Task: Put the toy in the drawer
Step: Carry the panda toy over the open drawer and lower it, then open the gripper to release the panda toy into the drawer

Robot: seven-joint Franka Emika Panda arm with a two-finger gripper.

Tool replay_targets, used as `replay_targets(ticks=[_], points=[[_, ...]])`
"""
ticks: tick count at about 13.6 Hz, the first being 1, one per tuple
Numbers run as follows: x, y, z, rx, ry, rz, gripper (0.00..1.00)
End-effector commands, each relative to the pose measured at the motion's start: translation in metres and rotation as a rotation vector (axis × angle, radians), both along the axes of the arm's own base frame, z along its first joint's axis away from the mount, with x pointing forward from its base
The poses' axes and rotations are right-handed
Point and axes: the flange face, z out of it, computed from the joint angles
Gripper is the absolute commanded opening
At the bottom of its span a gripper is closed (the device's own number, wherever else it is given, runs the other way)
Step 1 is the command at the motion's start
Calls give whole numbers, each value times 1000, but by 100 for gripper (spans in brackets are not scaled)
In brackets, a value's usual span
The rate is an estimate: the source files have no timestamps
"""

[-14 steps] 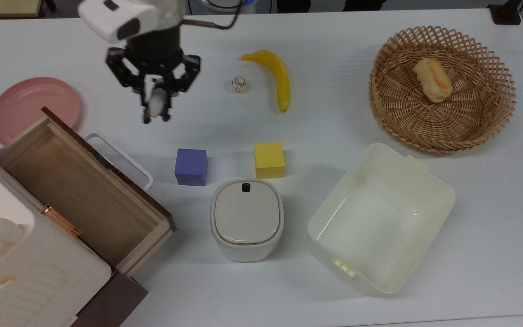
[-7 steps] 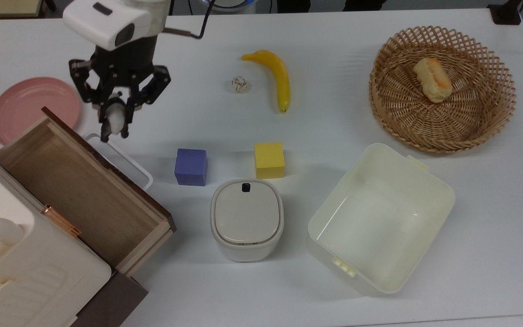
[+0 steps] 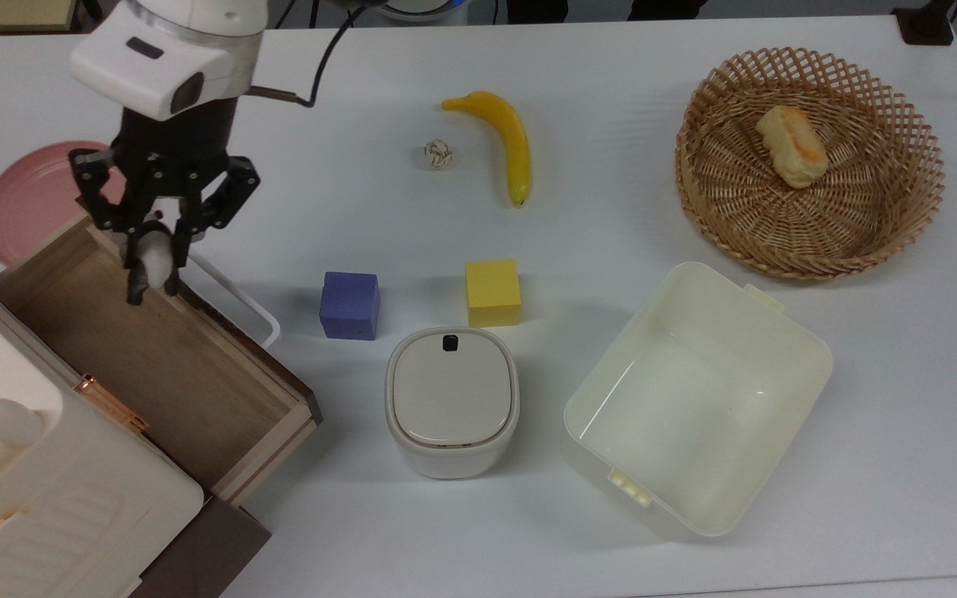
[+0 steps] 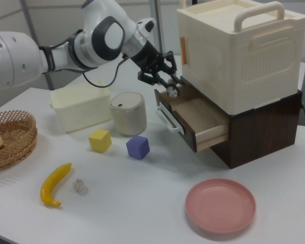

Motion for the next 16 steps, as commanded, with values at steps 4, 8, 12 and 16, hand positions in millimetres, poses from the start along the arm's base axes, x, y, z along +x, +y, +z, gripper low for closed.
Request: replay_targets(ticks=[4, 8, 12, 16], points=[[14, -10, -23, -32, -1, 44, 36], [14, -9, -23, -29, -3, 41, 83], [13, -1, -19, -19, -6, 43, 89], [7, 24, -15, 90, -66, -109, 89]])
